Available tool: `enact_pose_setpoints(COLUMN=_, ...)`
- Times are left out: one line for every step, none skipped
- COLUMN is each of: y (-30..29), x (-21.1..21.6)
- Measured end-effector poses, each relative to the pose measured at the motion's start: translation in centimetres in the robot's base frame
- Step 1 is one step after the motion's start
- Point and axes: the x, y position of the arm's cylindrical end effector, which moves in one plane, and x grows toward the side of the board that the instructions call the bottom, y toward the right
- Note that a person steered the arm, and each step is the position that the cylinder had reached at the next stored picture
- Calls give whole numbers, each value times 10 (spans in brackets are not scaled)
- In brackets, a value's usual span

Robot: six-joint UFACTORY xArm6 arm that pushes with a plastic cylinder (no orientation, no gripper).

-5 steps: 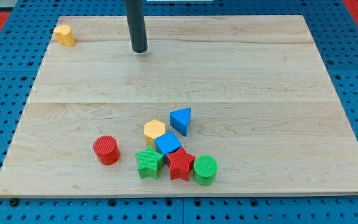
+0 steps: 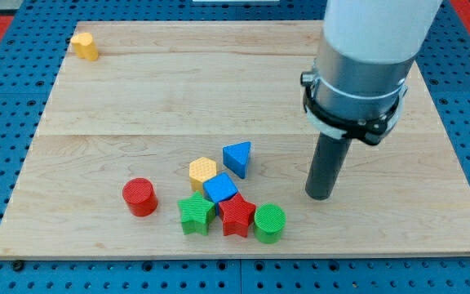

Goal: Separate the yellow hexagon and green star from the group of blocks

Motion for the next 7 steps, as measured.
enact_pose_setpoints(y=-24, x=7)
enact_pose_setpoints(y=-23, x=7)
enact_pose_setpoints(y=-23, x=10)
enact_pose_setpoints(y=16, x=36)
enact_pose_setpoints(y=24, x=67)
enact_pose_setpoints(y=10, x=68)
enact_pose_setpoints(y=-27, x=69)
